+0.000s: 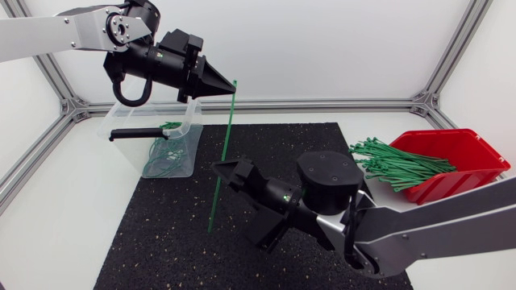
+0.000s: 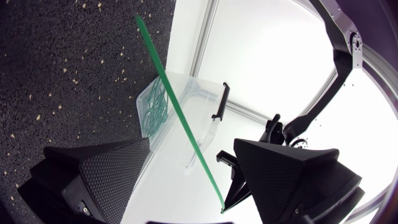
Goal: Take a green cable tie from the red box, thread the tail through the head to close it, then place it in the transparent bin on the left.
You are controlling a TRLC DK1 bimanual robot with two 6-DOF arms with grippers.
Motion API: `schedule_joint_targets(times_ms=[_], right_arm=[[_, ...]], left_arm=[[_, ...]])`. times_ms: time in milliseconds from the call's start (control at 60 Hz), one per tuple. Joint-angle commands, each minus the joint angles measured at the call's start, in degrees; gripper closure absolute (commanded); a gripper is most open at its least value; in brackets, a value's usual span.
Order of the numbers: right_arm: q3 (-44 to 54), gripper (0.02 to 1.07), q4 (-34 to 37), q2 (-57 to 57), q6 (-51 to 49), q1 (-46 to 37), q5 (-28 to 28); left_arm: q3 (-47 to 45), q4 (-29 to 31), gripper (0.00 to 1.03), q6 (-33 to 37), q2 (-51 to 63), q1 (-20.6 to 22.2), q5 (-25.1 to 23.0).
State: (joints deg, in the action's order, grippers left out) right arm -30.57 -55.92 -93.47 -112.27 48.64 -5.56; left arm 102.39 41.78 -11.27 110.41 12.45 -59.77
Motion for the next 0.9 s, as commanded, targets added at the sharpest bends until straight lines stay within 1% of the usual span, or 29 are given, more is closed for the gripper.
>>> schedule_joint_targets(times_ms=[0,67,133,250,317,433,517,683,733,767,883], right_arm=[[1.4,0.14,-1.1,-1.2,-2.2,1.3,0.6],[1.7,0.18,-1.1,-1.3,-2.4,2.1,1.2],[2.2,0.3,-1.1,-1.5,-3.3,2.9,1.8],[3.0,0.37,-1.1,-2.0,-3.3,4.4,3.2],[3.2,0.47,-1.2,-2.9,-3.8,5.1,4.2],[2.9,0.61,-1.1,-4.3,-4.2,6.3,6.0],[2.5,0.65,-1.2,-5.0,-4.5,6.8,6.5],[1.7,0.65,-1.7,-5.5,-4.5,8.6,6.9],[1.2,0.79,-1.7,-6.1,-4.5,9.0,7.5],[0.9,0.84,-1.7,-6.5,-4.5,9.1,7.7],[0.2,0.86,-1.8,-8.0,-4.4,9.0,8.2]], left_arm=[[1.9,0.8,1.0,1.8,1.2,-0.6,-0.9],[1.5,0.8,1.0,2.2,1.2,-0.7,-0.9],[1.5,1.5,1.0,2.8,1.2,-0.7,-0.9],[1.2,2.1,1.0,3.8,1.2,-0.6,-0.9],[1.0,2.1,1.0,4.1,1.2,-0.6,-0.9],[0.2,2.2,1.0,4.9,0.9,-0.5,-0.9],[-0.3,2.2,1.0,4.9,0.6,-0.5,-0.9],[-1.0,2.2,1.0,5.2,0.2,-0.5,-0.9],[-1.2,2.2,1.0,5.3,0.0,-0.5,-0.9],[-1.4,2.2,1.0,5.4,-0.1,-0.4,-0.9],[-1.8,2.2,1.0,5.6,-0.2,-0.3,-0.9]])
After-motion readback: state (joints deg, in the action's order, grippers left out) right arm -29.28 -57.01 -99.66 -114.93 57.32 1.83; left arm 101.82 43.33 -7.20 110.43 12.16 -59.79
